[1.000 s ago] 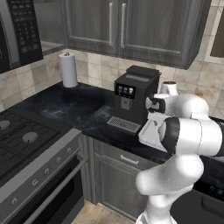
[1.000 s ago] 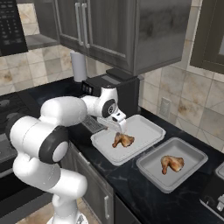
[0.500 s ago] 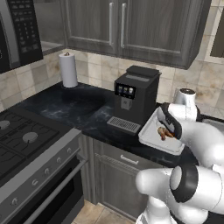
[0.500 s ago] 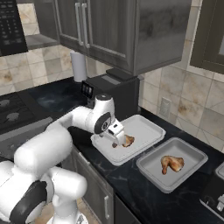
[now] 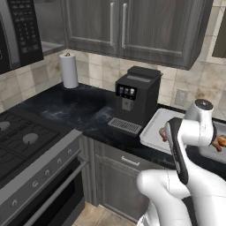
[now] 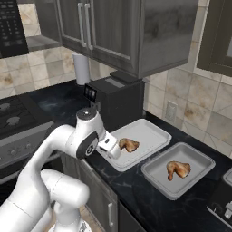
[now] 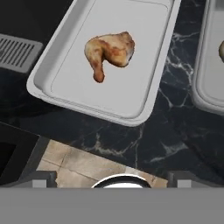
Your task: Place one tomato and one chicken drumstick in each tupperware on the nearby counter, to pack two identical lunches.
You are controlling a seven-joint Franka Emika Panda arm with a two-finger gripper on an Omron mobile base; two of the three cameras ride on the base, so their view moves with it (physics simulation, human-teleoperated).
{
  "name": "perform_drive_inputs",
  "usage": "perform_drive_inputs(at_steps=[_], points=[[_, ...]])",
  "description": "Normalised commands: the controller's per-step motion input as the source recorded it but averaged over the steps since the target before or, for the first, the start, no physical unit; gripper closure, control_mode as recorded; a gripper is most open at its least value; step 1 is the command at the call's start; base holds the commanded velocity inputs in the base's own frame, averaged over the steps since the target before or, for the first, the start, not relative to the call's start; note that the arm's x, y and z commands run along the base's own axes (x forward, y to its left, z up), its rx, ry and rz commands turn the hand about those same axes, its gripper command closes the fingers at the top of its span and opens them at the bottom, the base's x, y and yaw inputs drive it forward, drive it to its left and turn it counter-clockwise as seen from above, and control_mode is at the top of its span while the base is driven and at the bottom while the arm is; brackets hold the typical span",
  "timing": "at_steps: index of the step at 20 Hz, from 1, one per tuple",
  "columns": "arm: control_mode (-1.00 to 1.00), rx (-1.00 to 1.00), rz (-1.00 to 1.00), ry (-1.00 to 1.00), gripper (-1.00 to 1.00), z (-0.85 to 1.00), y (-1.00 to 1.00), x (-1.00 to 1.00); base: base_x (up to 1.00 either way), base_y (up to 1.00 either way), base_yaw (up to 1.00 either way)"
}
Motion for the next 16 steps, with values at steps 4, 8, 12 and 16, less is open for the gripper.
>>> perform_drive_inputs(at_steps=[4,8,12,16], points=[[1.0,0.0,0.0,0.0,-1.0,0.0,0.0,0.0,-0.39,0.0,0.12],[1.0,0.0,0.0,0.0,-1.0,0.0,0.0,0.0,-0.51,-0.01,0.18],[1.0,0.0,0.0,0.0,-1.0,0.0,0.0,0.0,-0.59,-0.29,0.29],[1.0,0.0,0.0,0.0,-1.0,0.0,0.0,0.0,-0.41,-0.26,0.45]])
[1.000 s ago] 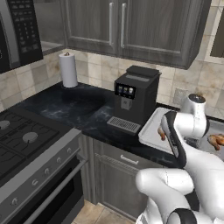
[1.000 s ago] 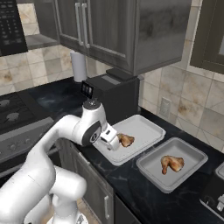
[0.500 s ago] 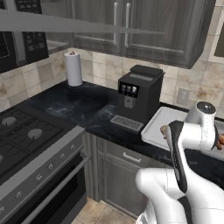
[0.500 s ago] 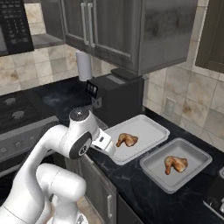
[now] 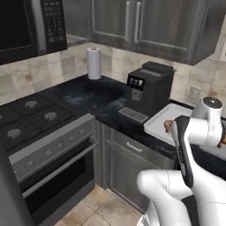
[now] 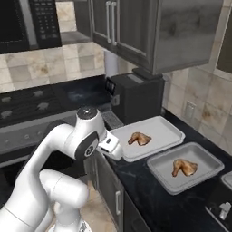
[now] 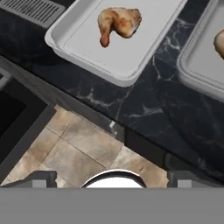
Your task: Place one tomato and one chicken drumstick in each tupperware on the nearby counter, to pack two identical lunches.
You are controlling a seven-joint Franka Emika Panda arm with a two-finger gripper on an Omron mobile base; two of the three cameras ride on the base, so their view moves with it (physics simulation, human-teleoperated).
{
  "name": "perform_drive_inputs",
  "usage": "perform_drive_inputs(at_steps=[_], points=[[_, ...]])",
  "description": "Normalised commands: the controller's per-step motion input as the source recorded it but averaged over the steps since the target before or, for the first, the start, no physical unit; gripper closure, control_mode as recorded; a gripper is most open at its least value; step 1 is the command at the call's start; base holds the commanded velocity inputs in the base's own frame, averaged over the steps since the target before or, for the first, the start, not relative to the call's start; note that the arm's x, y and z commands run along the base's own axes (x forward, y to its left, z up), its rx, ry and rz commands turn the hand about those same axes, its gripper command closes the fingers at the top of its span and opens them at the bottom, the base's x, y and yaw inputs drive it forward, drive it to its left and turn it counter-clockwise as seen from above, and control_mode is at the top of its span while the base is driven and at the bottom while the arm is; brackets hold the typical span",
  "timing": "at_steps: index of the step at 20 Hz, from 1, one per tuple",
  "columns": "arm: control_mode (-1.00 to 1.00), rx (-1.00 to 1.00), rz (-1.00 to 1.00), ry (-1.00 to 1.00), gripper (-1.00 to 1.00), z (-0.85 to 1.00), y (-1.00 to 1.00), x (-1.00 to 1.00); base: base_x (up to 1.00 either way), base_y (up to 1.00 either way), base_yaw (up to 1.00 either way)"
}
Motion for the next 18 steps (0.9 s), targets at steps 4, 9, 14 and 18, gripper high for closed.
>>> perform_drive_inputs(at_steps=[4,9,14,18], points=[[1.0,0.0,0.0,0.0,-1.0,0.0,0.0,0.0,-0.12,0.03,0.55],[1.0,0.0,0.0,0.0,-1.0,0.0,0.0,0.0,-0.1,0.14,0.57],[1.0,0.0,0.0,0.0,-1.0,0.0,0.0,0.0,-0.31,0.0,0.55],[1.0,0.0,0.0,0.0,-1.0,0.0,0.0,0.0,-0.55,0.0,0.51]])
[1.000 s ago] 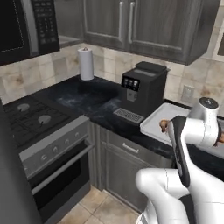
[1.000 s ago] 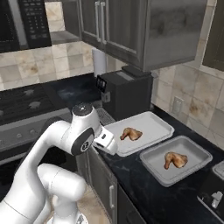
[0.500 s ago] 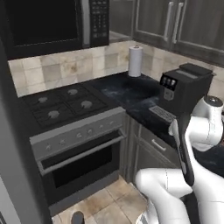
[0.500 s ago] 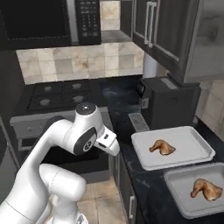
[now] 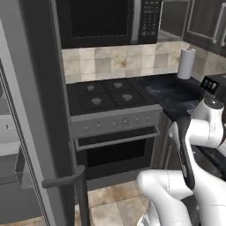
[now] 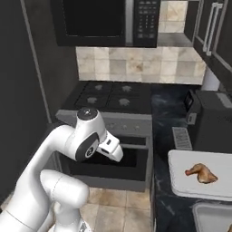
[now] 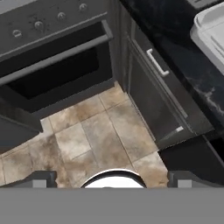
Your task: Place one tomato and one chicken drumstick in each tupperware on the nearby counter, to pack two identical lunches.
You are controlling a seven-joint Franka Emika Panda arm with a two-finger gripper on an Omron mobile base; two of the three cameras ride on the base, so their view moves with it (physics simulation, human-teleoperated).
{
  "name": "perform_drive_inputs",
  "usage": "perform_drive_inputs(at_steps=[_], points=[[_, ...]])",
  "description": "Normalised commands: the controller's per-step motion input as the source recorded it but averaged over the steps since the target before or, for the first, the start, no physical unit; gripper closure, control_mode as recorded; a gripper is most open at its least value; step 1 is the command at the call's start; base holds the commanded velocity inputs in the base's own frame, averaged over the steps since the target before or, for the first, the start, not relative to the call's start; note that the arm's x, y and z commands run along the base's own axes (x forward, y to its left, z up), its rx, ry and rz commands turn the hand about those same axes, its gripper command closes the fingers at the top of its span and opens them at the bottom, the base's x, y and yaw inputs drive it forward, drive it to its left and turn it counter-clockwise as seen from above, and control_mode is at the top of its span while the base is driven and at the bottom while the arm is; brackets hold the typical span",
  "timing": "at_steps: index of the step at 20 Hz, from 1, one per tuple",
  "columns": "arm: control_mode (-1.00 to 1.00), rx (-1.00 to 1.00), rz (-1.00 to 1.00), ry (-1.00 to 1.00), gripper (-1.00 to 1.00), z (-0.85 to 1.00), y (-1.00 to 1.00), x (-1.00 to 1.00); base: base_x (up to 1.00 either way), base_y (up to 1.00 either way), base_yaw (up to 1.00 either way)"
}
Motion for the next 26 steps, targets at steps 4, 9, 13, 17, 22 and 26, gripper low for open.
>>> perform_drive_inputs(at_steps=[4,9,13,17,22,26], points=[[1.0,0.0,0.0,0.0,-1.0,0.0,0.0,0.0,-0.95,0.03,0.36],[1.0,0.0,0.0,0.0,-1.0,0.0,0.0,0.0,-1.0,0.0,0.23],[1.0,0.0,0.0,0.0,-1.0,0.0,0.0,0.0,-0.83,0.3,0.15],[1.0,0.0,0.0,0.0,-1.0,0.0,0.0,0.0,0.0,0.9,0.07],[1.0,0.0,0.0,0.0,-1.0,0.0,0.0,0.0,0.12,1.0,0.01],[1.0,0.0,0.0,0.0,-1.0,0.0,0.0,0.0,-0.13,1.0,0.04]])
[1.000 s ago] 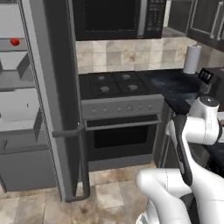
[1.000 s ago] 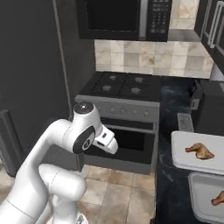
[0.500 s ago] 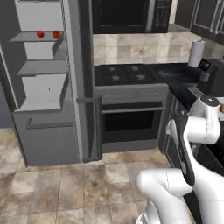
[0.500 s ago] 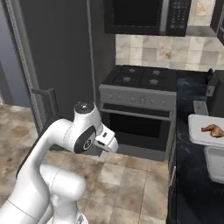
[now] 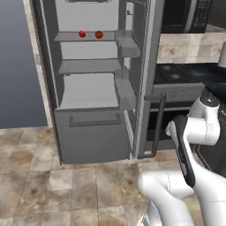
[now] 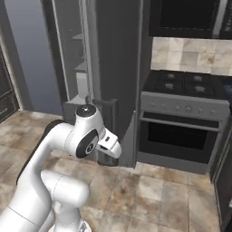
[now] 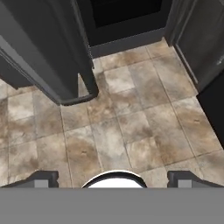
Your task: Place one tomato and one chicken drumstick in each tupperware on the nearby counter, to pack two identical lunches.
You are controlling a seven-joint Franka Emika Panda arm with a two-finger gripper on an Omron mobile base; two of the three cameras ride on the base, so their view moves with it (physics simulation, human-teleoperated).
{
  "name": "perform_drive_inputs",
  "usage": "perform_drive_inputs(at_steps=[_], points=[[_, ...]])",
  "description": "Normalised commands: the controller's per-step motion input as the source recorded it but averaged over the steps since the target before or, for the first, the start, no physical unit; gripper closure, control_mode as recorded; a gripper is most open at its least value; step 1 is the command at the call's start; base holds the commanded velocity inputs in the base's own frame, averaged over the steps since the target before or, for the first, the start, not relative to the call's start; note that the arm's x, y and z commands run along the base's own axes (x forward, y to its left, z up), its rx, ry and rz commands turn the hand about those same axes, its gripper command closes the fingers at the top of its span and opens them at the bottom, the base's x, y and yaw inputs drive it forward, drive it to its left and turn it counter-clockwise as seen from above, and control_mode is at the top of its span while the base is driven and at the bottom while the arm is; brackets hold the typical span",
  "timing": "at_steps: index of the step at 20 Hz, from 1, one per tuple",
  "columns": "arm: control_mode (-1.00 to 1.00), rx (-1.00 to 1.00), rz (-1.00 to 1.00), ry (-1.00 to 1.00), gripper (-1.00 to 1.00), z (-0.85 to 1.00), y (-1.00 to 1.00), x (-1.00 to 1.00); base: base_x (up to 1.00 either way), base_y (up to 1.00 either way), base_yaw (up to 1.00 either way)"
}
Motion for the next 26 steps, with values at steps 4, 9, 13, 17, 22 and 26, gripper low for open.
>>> perform_drive_inputs(at_steps=[4,9,13,17,22,26], points=[[1.0,0.0,0.0,0.0,-1.0,0.0,0.0,0.0,-0.13,1.0,0.04],[1.0,0.0,0.0,0.0,-1.0,0.0,0.0,0.0,0.0,1.0,0.05],[1.0,0.0,0.0,0.0,-1.0,0.0,0.0,0.0,0.02,1.0,0.04],[1.0,0.0,0.0,0.0,-1.0,0.0,0.0,0.0,0.52,0.39,0.02],[1.0,0.0,0.0,0.0,-1.0,0.0,0.0,0.0,0.97,-0.04,0.01],[1.0,0.0,0.0,0.0,-1.0,0.0,0.0,0.0,0.99,-0.14,0.02]])
